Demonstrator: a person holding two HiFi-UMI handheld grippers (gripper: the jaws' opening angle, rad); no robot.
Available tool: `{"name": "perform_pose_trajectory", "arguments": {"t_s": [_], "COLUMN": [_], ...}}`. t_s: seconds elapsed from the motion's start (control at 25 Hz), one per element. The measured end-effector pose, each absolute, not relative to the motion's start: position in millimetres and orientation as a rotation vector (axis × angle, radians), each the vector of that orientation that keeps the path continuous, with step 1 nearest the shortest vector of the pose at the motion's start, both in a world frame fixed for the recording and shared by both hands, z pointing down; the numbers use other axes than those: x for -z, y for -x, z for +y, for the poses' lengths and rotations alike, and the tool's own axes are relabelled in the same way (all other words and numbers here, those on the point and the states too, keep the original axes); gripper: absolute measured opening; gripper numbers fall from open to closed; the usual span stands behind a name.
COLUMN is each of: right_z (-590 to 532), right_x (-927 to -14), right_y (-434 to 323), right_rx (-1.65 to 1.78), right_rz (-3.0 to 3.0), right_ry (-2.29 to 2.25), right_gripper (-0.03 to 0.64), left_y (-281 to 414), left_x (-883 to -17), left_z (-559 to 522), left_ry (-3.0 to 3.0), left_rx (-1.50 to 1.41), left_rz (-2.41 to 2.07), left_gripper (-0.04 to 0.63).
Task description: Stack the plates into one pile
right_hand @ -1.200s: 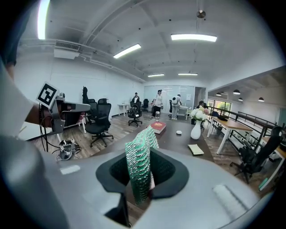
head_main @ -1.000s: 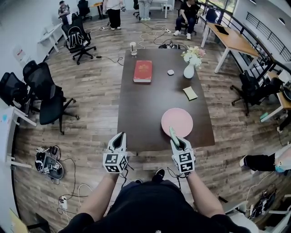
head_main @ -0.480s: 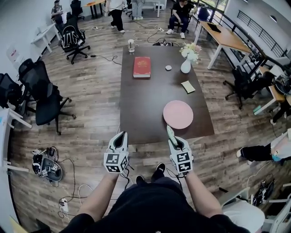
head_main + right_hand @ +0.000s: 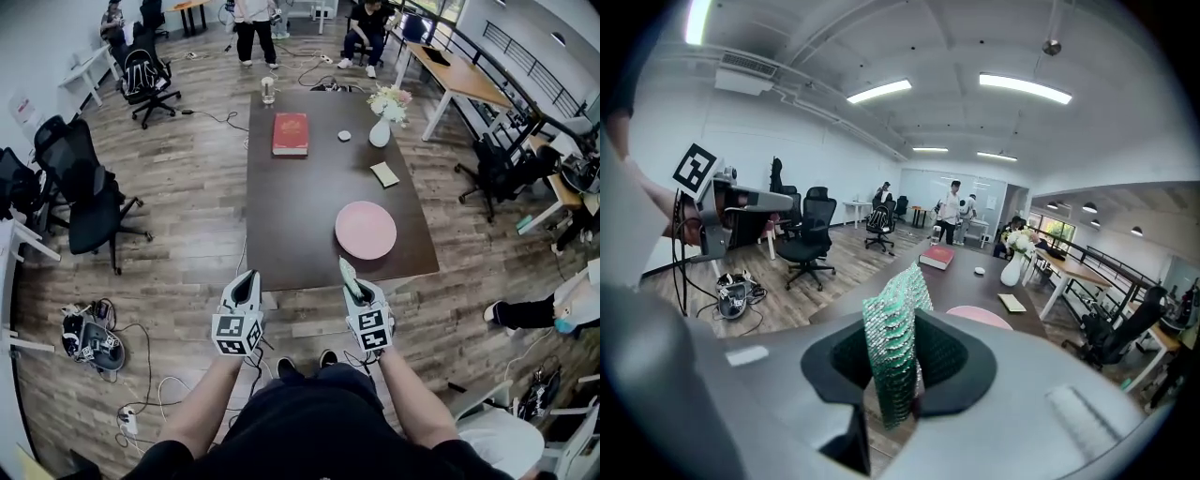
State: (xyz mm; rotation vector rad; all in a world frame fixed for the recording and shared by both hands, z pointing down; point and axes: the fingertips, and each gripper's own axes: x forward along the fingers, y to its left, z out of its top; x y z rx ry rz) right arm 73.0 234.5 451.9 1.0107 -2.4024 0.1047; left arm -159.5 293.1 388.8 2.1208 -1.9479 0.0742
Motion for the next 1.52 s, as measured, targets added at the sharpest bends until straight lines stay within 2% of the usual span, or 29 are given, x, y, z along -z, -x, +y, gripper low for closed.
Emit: {"name": "perform_pose_trajectory", "arguments": {"t_s": [0.28, 0.84, 1.36, 1.52], "right_z": [194, 115, 81, 86], "right_x": [-493, -639, -690, -691], "right_y": [-53, -18, -2, 10], "right_rx": [-0.069, -0.007, 0.037, -0.045], "right_rz": [-2.345, -2.137, -2.076, -2.130], "right_ry": [-0.899, -0.758, -0.734, -0.692], "right_gripper": [0.089, 0.089, 0.094, 0.116], "left_y": [176, 190, 173, 164], "left_x": [-406, -445, -485, -485], "left_z": [306, 336, 361, 363], "left_ry": [-1.977, -1.761, -1.617, -1.618], "left_rx": [-0.089, -0.164, -0.193, -0.192], "left_rz": [-1.995, -2.093, -2.104, -2.098], "left_gripper": [-0.005, -0.005, -0.005, -0.005]}}
